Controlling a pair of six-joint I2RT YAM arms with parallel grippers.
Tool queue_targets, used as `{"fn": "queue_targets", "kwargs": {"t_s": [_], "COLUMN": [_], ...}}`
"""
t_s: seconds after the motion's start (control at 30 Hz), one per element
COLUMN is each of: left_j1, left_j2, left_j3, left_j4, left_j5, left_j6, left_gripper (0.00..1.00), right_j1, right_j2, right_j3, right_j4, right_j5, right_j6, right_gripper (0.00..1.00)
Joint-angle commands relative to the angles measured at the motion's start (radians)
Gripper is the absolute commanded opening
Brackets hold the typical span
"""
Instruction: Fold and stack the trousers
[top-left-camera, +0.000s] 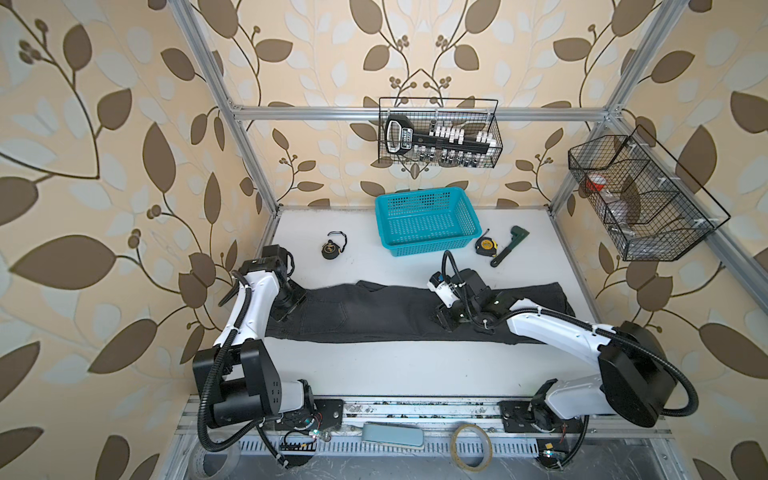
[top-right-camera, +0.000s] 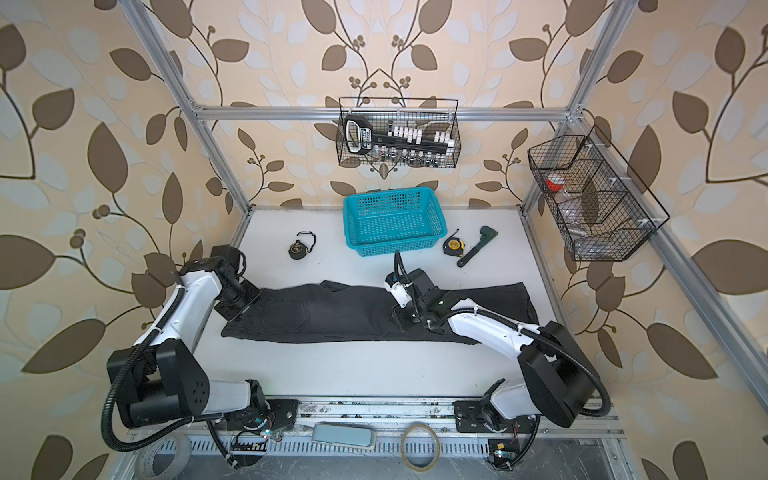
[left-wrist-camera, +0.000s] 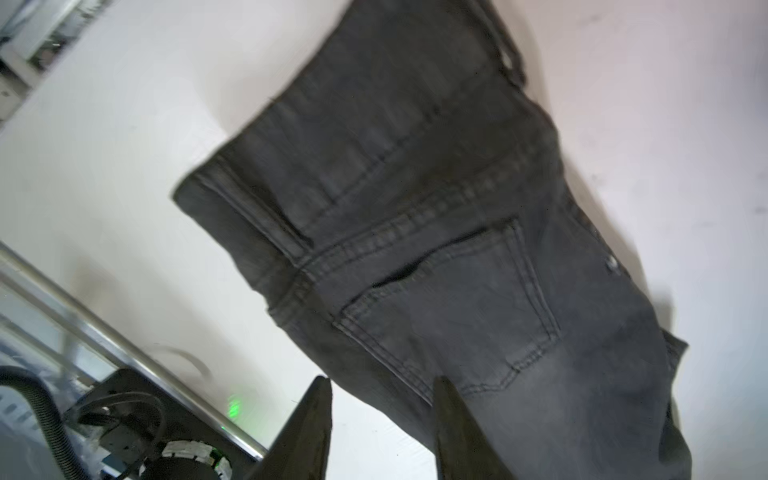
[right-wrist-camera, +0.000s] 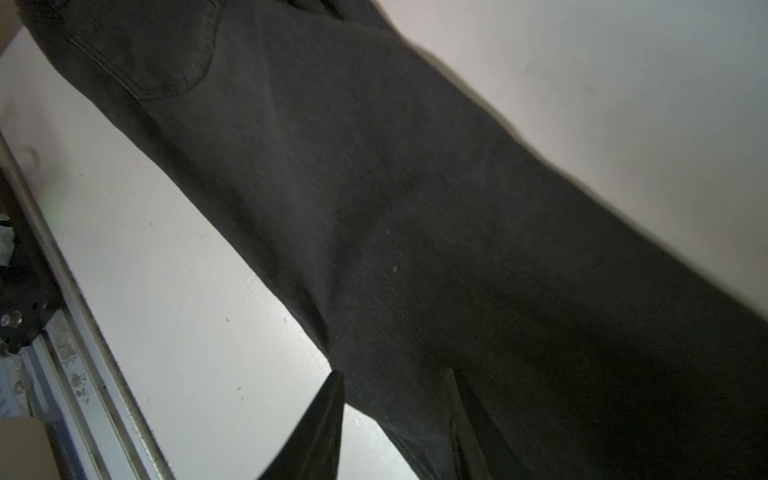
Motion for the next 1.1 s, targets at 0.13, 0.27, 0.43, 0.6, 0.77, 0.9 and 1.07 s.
{"fn": "queue_targets", "kwargs": {"t_s": [0.13, 0.27, 0.43, 0.6, 0.77, 0.9, 1.07], "left_j1": [-0.091, -0.090, -0.087, -0.061, -0.041, -0.020, 0.022], "left_j2": [0.047, 0.131, 0.201, 0.271, 0.324, 0.364, 0.407], "left_j3": [-0.112, -0.155, -0.136, -0.119, -0.106, -0.072, -0.038], "left_j4": [0.135, 0.189, 0.194, 0.193, 0.211, 0.206, 0.202], "left_j5": [0.062, 0.032, -0.031, -0.095, -0.135, -0.169, -0.196], "left_j6": [-0.097, -0.049, 0.000, 0.064, 0.112, 0.143, 0.165], "left_gripper": [0.41, 0.38, 0.36, 0.36, 0.36, 0.36, 0.36], "right_j1": [0.056, 0.065, 0.062, -0.054, -0.220, -0.406, -0.640], "right_j2": [0.129, 0.185, 0.148, -0.006, -0.154, -0.235, -0.291], "right_j3": [-0.019, -0.001, -0.026, -0.029, -0.031, -0.039, -0.023], "right_j4": [0.006, -0.089, -0.122, -0.213, -0.344, -0.464, -0.544], "right_j5": [0.069, 0.105, 0.115, 0.106, 0.157, 0.229, 0.303], "right_j6": [0.083, 0.102, 0.141, 0.184, 0.280, 0.354, 0.342], "right_gripper": [0.35, 0.29, 0.26, 0.36, 0.51, 0.58, 0.60]}}
